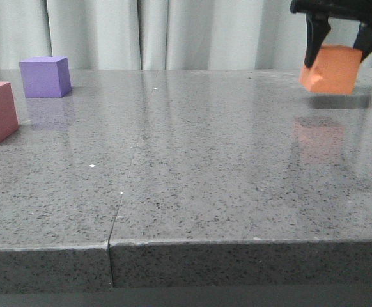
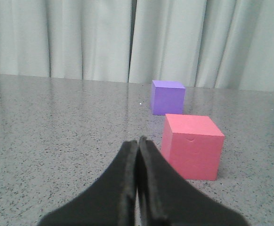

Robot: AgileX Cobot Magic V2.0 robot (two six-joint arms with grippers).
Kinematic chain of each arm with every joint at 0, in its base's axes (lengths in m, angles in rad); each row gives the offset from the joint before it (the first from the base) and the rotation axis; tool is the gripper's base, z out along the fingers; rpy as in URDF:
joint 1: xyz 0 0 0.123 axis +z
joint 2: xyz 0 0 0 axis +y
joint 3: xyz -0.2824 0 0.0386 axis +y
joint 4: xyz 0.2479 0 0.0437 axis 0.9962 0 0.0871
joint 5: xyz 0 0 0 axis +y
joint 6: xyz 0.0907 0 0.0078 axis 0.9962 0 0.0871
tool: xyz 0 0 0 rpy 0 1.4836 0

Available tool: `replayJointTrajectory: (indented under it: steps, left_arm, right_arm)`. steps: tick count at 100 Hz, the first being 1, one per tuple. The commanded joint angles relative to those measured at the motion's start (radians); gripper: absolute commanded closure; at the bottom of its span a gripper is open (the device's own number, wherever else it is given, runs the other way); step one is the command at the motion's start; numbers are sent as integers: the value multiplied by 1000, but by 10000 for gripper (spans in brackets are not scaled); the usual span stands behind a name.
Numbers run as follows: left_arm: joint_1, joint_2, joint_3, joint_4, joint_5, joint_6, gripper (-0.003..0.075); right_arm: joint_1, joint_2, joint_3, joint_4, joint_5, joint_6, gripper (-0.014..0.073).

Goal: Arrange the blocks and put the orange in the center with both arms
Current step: 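Lift the orange cube and carry it toward the table center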

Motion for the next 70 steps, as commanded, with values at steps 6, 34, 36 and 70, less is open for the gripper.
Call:
replayJointTrajectory:
  steps: [6,34,36,70]
  left_arm:
    - [2,-28,40,-7,-84,2,741]
    - [2,-28,40,-7,-84,2,741]
    - [2,-28,40,-7,-84,2,741]
    - [2,-28,40,-7,-84,2,741]
  right_arm:
    - [23,-60,-88,11,92,45,273]
    - [149,-59,-108,10,92,138,273]
    - [157,-59,-108,10,92,141,273]
    - [324,-33,-109,5,66,272,273]
